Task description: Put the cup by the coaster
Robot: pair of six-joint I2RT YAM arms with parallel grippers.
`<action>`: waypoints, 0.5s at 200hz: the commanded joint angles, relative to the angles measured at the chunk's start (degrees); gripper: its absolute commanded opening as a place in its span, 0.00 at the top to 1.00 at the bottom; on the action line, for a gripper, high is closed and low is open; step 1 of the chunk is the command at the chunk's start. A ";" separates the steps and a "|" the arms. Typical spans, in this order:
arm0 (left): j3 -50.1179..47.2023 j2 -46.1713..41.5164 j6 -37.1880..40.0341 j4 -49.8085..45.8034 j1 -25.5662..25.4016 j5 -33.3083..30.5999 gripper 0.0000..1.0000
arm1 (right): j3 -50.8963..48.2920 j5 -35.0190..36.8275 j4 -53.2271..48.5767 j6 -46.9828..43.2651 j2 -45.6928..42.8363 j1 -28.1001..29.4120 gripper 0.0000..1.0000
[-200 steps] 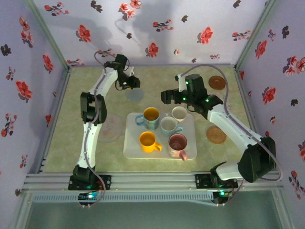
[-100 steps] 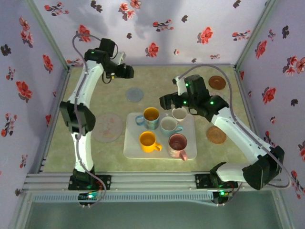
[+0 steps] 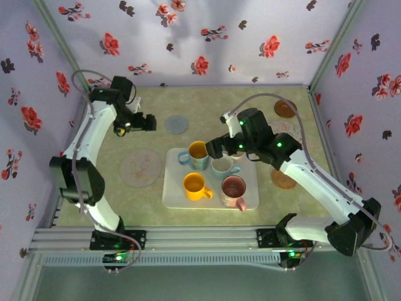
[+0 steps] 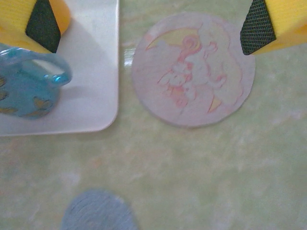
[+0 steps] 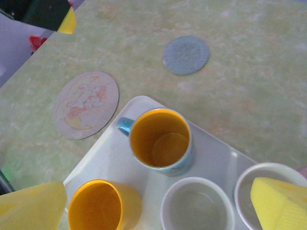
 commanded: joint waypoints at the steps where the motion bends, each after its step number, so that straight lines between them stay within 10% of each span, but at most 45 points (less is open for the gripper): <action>1: -8.15 -6.31 -3.69 1.95 2.40 -2.89 0.01 | -1.11 0.19 2.09 1.17 -1.54 2.53 0.00; 100: -27.59 -14.06 -11.21 7.97 8.68 -5.94 0.01 | -7.02 1.54 11.74 6.20 -0.73 7.89 0.00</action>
